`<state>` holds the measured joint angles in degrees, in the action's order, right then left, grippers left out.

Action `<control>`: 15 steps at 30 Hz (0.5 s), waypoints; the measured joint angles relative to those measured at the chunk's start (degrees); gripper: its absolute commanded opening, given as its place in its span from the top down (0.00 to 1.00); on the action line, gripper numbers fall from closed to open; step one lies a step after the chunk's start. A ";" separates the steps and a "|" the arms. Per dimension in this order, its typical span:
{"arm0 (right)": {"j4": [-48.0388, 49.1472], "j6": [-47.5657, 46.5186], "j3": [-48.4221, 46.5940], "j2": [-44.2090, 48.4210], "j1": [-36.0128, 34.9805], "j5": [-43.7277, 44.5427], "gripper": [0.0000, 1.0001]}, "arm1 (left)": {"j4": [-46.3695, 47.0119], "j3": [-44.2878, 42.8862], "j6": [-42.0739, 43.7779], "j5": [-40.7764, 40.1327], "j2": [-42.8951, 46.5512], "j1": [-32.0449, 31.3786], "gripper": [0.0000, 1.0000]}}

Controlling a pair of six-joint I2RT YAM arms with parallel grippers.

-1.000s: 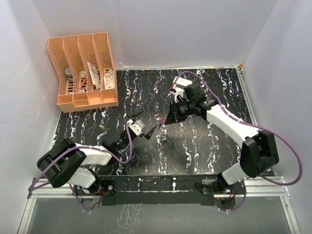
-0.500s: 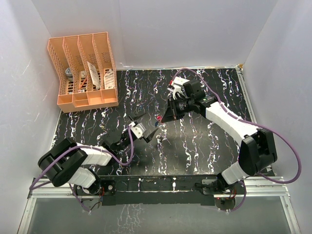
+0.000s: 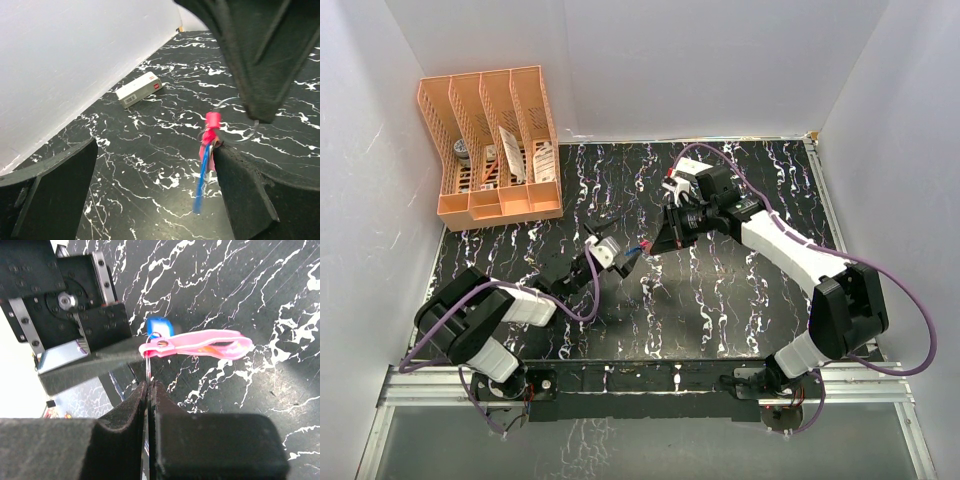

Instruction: Put the keys on the keyring

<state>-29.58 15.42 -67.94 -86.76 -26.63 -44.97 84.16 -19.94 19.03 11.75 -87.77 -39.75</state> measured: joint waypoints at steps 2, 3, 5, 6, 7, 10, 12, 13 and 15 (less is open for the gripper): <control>0.02 -0.02 0.66 0.15 0.00 -0.07 1.00 | 0.31 0.00 -0.66 0.66 -0.35 1.40 0.02; 0.04 0.00 0.87 0.22 0.00 -0.09 1.00 | 0.55 0.00 -0.87 0.94 -0.52 2.03 0.02; 0.02 -0.02 1.25 0.39 0.00 -0.22 1.00 | 1.07 0.00 -1.29 1.25 -0.90 2.78 0.01; 0.04 0.00 1.33 0.46 0.00 -0.26 1.00 | 1.20 0.00 -1.51 1.42 -1.03 3.08 0.02; 0.04 -0.02 1.36 0.52 0.00 -0.31 1.00 | 1.38 0.00 -1.70 1.57 -1.09 3.30 0.02; 0.07 0.00 1.42 0.59 0.00 -0.48 1.00 | 1.90 -0.22 -2.16 2.10 -1.18 3.43 0.02; 0.04 -0.02 1.44 0.59 0.00 -0.48 1.00 | 2.80 -0.57 -2.56 2.56 -1.66 3.43 0.02; 0.07 -0.02 1.46 0.59 0.00 -0.55 1.00 | 2.93 -0.76 -2.73 2.75 -1.95 3.48 0.02; 0.07 -0.02 1.51 0.59 0.00 -0.66 1.00 | 3.04 -1.07 -3.19 3.08 -2.36 3.52 0.02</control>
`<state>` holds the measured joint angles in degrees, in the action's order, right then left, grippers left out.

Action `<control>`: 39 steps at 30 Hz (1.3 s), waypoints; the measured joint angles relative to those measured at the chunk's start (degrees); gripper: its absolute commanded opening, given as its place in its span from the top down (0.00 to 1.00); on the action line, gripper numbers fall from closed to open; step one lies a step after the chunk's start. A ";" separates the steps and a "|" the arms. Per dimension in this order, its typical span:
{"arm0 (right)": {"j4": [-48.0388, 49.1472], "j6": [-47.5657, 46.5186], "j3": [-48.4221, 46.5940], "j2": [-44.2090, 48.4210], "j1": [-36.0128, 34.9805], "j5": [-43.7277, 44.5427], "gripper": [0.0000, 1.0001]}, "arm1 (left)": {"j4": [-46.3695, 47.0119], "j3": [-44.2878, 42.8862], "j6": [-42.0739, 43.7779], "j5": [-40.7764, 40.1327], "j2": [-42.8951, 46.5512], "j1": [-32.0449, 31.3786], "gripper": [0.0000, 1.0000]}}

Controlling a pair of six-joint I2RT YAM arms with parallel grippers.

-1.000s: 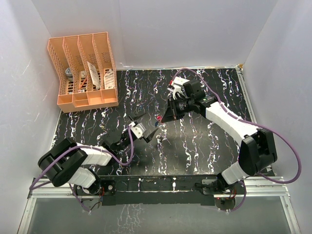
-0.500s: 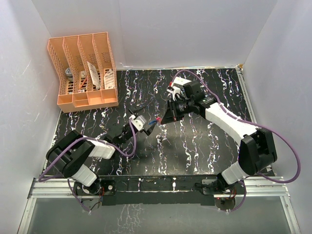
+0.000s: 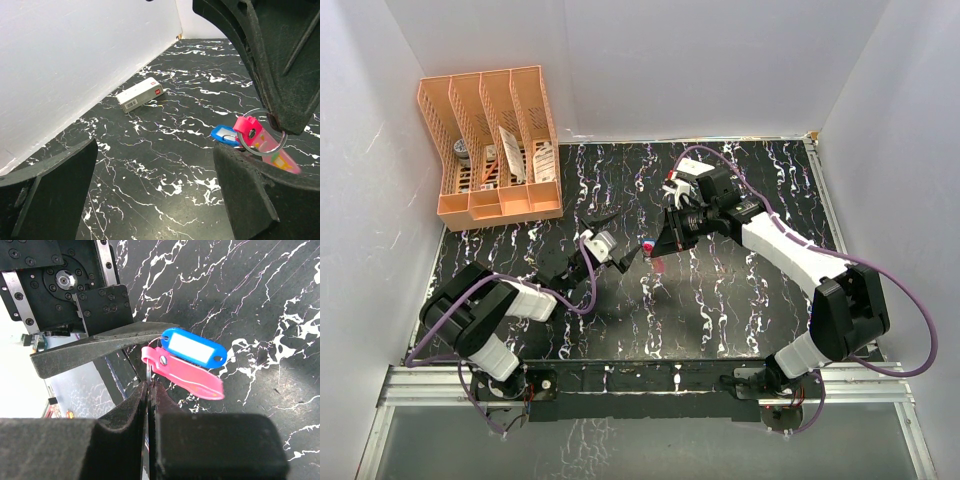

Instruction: Put the keys on the keyring

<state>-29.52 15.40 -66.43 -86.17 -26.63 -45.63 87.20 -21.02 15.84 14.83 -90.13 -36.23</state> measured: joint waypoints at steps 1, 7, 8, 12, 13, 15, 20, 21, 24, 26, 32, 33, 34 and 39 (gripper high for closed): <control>0.00 0.00 0.04 0.00 0.00 -0.02 1.00 | 0.22 -0.09 -0.13 0.22 -0.24 0.02 0.01; 0.15 0.00 0.61 0.00 0.00 -0.11 1.00 | 0.79 -0.33 -1.14 1.22 -0.66 0.02 0.01; 0.15 0.02 0.63 0.00 0.00 -0.15 1.00 | 0.92 -0.33 -1.33 1.31 -0.66 0.02 0.02; 0.22 0.02 0.66 0.00 0.00 -0.50 1.00 | 1.25 -0.33 -1.95 1.64 -0.66 0.07 0.02; 0.26 0.02 0.66 0.00 0.00 -0.61 1.00 | 1.27 -0.37 -2.03 1.77 -0.66 0.07 0.02; 0.33 0.02 0.66 0.00 0.00 -0.83 1.00 | 1.25 -0.57 -2.23 1.86 -0.66 0.07 0.02; 1.75 0.59 1.14 0.00 0.00 -1.31 1.00 | 0.33 -1.53 -2.43 -0.96 -0.46 0.04 0.01; 2.23 1.05 1.53 0.00 0.00 -1.40 1.00 | -0.46 -1.55 -2.36 -2.36 -0.09 0.04 0.01; 3.32 2.60 2.64 0.00 0.00 -1.95 1.00 | -3.30 -1.55 -1.88 -7.34 1.75 0.07 0.02; 4.61 3.72 3.19 -0.02 0.00 -2.45 1.00 | -5.40 -1.46 -1.46 -11.15 3.85 0.07 0.01; 8.46 5.68 3.32 -0.52 0.00 -2.99 1.00 | -11.47 0.02 -2.62 -19.69 11.58 0.13 0.02; 8.87 5.73 3.32 -0.81 0.00 -3.02 1.00 | -13.11 0.26 -3.65 -20.02 13.27 0.20 0.02; 9.27 5.75 3.32 -1.27 0.00 -3.04 1.00 | -14.91 0.35 -4.87 -19.93 14.95 0.28 0.02; 10.62 5.75 3.32 -4.33 0.00 -2.97 1.00 | -23.08 0.13 -12.48 -16.00 22.12 0.55 0.03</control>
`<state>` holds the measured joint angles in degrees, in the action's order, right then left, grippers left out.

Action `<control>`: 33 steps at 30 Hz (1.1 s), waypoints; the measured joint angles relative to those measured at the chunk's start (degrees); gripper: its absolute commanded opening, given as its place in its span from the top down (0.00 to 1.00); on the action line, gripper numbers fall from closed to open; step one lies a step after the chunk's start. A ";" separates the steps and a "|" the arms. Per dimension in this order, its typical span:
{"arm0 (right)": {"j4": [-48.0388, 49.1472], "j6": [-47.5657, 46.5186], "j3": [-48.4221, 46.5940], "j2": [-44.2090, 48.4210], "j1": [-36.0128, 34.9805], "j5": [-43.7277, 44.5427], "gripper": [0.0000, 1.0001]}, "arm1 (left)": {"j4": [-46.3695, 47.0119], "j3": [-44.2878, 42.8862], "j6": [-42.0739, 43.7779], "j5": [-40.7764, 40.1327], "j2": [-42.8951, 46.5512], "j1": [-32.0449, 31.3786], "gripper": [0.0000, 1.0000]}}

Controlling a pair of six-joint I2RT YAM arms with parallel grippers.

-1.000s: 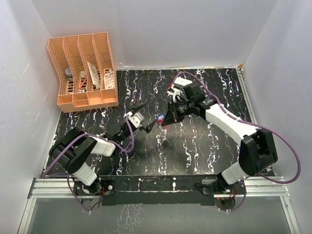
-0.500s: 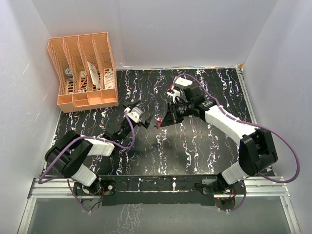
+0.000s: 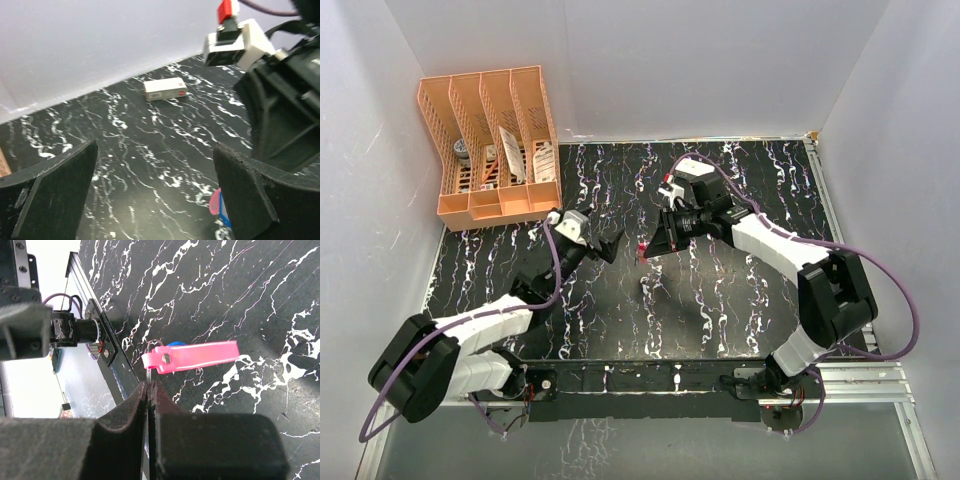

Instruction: Put the keys on the keyring

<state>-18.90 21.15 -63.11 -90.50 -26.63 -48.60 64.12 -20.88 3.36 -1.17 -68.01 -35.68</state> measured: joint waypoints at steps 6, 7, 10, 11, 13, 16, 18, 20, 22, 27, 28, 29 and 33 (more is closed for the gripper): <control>1.09 0.04 -0.44 -1.81 0.00 -0.02 1.00 | -9.14 -2.29 -9.29 3.61 2.95 0.00 0.06; 1.18 0.04 -0.59 -1.81 0.00 -0.02 1.00 | -9.84 -2.29 -10.43 3.80 3.15 0.02 0.06; 1.49 0.07 -1.18 -1.81 0.00 0.00 1.00 | -11.21 -2.29 -13.79 4.66 3.26 0.20 0.07; 1.66 0.07 -1.29 -1.81 0.00 0.00 1.00 | -11.54 -2.29 -14.82 5.16 3.23 0.37 0.08; 2.01 0.07 -1.36 -1.81 0.00 0.00 1.00 | -11.65 -2.29 -16.72 6.36 3.04 0.74 0.12; 2.47 0.22 -1.40 -1.81 0.00 0.00 1.00 | -10.71 -2.29 -19.91 9.57 1.88 1.88 0.17; 2.56 0.22 -1.60 -1.81 0.00 -0.02 1.00 | -9.29 -2.29 -22.16 12.66 0.50 3.30 0.18; 2.75 0.24 -1.88 -1.81 0.00 0.00 1.00 | -7.89 -2.29 -24.46 15.69 -1.05 4.94 0.19; 3.13 0.20 -2.03 -1.79 0.00 0.48 1.00 | -6.60 -2.45 -27.26 19.37 -2.89 6.80 0.20; 5.46 -0.04 -1.70 -0.57 -0.02 3.98 1.00 | -3.39 -4.83 -34.21 26.60 -7.19 10.36 0.20; 6.16 -0.15 -1.42 0.11 -0.04 5.01 1.00 | -2.58 -5.60 -35.36 27.85 -8.00 10.80 0.20; 7.23 -0.28 -0.83 1.03 -0.11 6.14 1.00 | -1.77 -6.54 -36.54 29.00 -8.87 11.13 0.20; 10.82 -1.11 2.23 5.40 -0.52 10.34 1.00 | 2.47 -11.06 -40.79 33.64 -14.29 11.56 0.21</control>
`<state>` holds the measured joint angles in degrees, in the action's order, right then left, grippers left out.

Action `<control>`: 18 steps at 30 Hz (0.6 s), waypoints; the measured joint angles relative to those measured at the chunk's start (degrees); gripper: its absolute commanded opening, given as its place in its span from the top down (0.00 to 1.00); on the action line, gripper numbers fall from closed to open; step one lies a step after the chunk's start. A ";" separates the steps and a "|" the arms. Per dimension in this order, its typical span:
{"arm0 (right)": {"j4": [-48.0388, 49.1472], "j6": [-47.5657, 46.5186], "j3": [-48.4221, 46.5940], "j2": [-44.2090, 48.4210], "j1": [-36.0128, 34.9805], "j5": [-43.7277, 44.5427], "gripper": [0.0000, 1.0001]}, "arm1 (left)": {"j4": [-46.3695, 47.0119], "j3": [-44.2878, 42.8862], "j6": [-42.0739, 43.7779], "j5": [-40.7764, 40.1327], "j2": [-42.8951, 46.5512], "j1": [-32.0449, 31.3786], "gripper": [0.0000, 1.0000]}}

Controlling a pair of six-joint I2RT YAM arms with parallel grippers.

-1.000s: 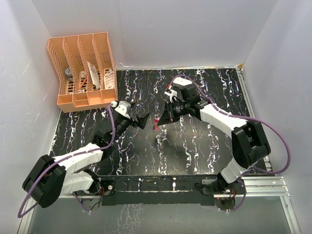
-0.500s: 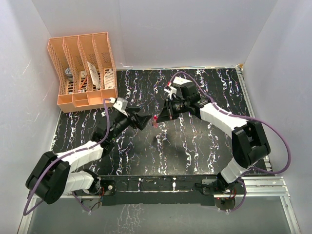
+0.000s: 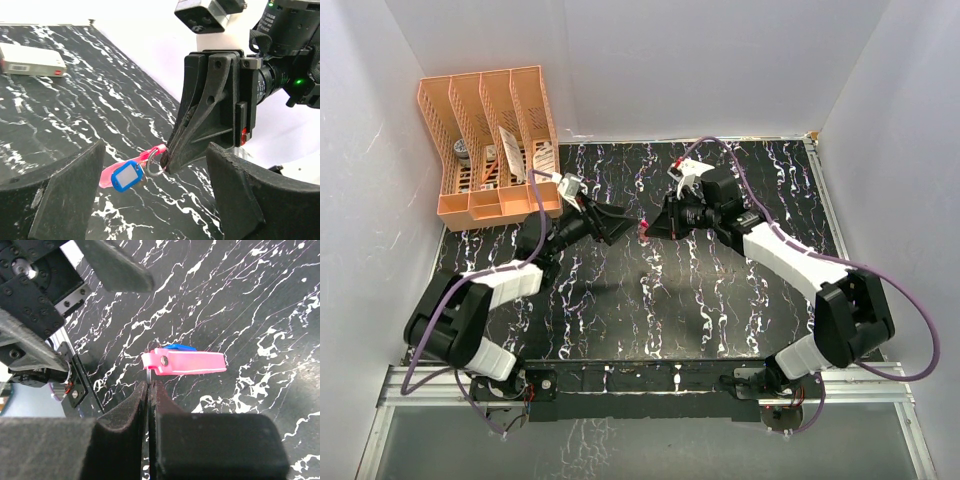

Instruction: Put the keys on the keyring

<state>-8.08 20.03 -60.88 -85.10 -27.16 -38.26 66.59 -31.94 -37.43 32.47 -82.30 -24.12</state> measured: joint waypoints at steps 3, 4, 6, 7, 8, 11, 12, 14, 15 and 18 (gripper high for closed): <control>2.21 -0.48 1.84 2.16 -0.44 2.25 1.00 | 3.34 -3.85 -3.41 4.11 -5.57 0.02 0.25; 2.73 -0.59 2.38 2.71 -0.57 3.02 1.00 | 4.44 -4.81 -4.55 5.42 -7.32 0.02 0.28; 3.04 -0.72 2.67 3.15 -0.61 3.93 1.00 | 6.78 -6.14 -6.86 7.65 -10.38 0.09 0.34; 3.43 -0.83 2.67 3.21 -0.72 4.31 1.00 | 8.39 -6.67 -8.13 8.90 -11.96 0.22 0.37; 3.65 -0.92 2.69 3.28 -0.76 4.52 1.00 | 9.81 -6.95 -9.33 9.79 -13.25 0.31 0.38; 4.00 -1.18 2.69 3.50 -0.83 5.46 1.00 | 14.91 -7.08 -12.94 12.55 -16.68 0.83 0.39; 4.02 -1.29 2.69 3.54 -0.83 5.60 1.00 | 16.44 -7.08 -14.01 13.22 -17.46 1.07 0.39; 4.07 -1.49 2.67 3.69 -0.85 5.68 1.00 | 18.91 -7.08 -15.56 14.19 -18.32 1.46 0.39; 4.04 -1.57 2.69 3.76 -0.85 5.73 1.00 | 20.26 -7.08 -16.41 14.78 -18.62 1.70 0.40; 4.04 -1.66 2.69 3.76 -0.85 5.64 1.00 | 22.12 -7.08 -17.84 15.67 -18.97 2.08 0.43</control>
<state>-4.03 18.37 -58.19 -81.34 -28.01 -32.62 88.71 -39.03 -55.27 48.14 -101.27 -22.04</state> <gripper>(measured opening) 0.010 0.607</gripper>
